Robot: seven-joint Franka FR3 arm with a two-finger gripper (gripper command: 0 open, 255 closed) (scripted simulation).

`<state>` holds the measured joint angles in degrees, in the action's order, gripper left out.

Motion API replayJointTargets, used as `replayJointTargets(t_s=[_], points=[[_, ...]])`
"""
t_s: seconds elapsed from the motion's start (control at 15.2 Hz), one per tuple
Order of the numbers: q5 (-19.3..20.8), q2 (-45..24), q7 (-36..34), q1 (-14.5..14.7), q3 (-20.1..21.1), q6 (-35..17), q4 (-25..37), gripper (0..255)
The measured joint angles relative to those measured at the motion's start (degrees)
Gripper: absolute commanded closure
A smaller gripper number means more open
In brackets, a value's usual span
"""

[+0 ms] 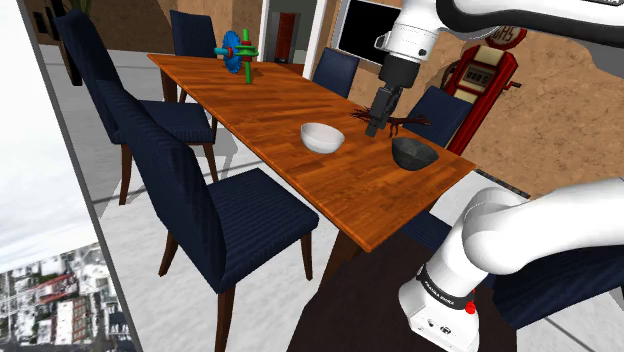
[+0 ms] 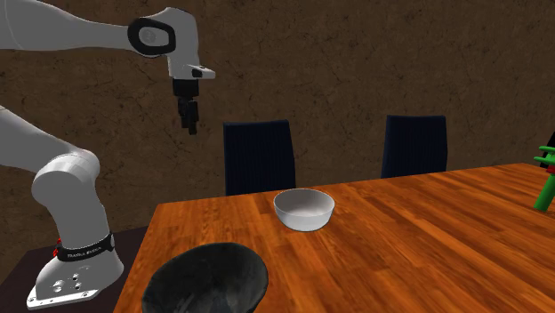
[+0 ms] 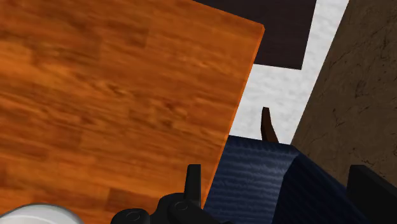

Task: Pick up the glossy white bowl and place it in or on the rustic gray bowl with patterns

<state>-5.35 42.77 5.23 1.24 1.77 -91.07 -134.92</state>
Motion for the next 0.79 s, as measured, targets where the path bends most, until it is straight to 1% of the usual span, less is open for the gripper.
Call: replayJointTargets(t_s=[0.07, 0.26, 0.46, 0.79], points=[[0.0, 0.0, 0.0, 0.0, 0.0, 0.0, 0.0, 0], [1.21, -2.39, 1.18, -0.59, -0.6, -3.52, -0.71, 0], [2.75, -6.8, 2.65, -1.4, -1.39, -8.79, -0.88, 0], [5.52, -14.96, 5.56, -3.02, -3.38, -16.52, 0.98, 0]])
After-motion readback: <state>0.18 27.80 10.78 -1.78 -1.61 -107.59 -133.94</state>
